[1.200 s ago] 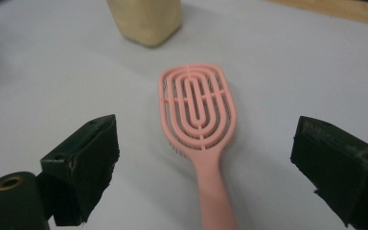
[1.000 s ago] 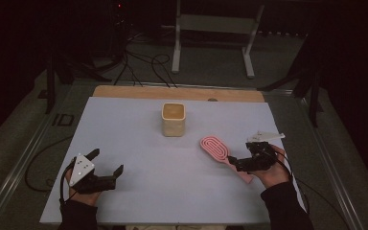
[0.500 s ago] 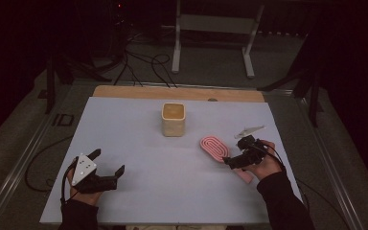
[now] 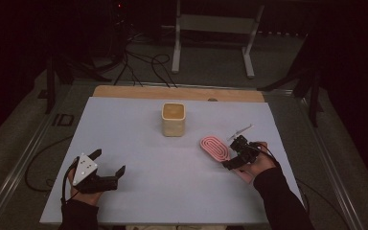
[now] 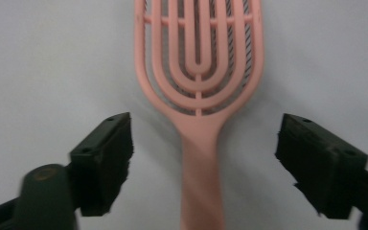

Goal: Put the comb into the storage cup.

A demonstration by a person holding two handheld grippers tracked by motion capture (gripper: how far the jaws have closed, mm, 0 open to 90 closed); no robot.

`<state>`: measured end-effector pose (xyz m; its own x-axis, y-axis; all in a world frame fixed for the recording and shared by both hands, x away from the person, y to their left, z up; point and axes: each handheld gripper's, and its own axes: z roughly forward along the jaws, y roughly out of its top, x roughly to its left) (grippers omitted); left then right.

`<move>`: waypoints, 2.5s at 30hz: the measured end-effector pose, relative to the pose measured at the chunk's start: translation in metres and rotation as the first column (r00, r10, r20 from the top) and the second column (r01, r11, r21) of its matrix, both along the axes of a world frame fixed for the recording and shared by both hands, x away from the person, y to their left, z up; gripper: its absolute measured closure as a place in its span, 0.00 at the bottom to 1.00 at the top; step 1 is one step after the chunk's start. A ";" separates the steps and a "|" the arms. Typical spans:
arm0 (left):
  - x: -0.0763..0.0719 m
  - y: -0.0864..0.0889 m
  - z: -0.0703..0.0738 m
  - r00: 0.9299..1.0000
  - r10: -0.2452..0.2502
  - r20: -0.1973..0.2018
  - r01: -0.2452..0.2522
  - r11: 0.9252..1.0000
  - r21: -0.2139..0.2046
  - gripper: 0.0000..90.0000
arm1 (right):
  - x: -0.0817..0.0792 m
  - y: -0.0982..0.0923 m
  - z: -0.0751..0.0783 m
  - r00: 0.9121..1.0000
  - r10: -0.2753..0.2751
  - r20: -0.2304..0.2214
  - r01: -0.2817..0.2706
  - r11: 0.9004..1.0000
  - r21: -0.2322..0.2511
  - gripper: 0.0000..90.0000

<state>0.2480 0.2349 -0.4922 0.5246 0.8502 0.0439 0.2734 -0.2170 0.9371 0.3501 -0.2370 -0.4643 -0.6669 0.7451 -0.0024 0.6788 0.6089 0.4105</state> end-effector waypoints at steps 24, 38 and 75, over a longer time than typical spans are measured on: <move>0.000 -0.001 -0.001 1.000 -0.006 -0.004 0.006 1.000 0.009 0.00 | 0.011 0.009 -0.025 0.993 0.036 -0.113 -0.047 0.995 -0.089 0.63; 0.000 -0.002 -0.002 1.000 -0.009 -0.009 0.009 1.000 0.017 0.00 | 0.012 0.010 -0.027 0.992 0.040 -0.119 -0.052 0.993 -0.105 0.75; 0.000 -0.003 -0.002 1.000 -0.006 -0.013 0.007 1.000 0.023 0.00 | -0.001 0.011 -0.014 1.000 0.027 0.001 -0.027 0.999 0.018 0.80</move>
<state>0.2483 0.2318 -0.4944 0.5308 0.8456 0.0565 0.2838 -0.2402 0.9283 0.3489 -0.2259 -0.4788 -0.6865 0.7271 0.0105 0.6623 0.6193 0.4217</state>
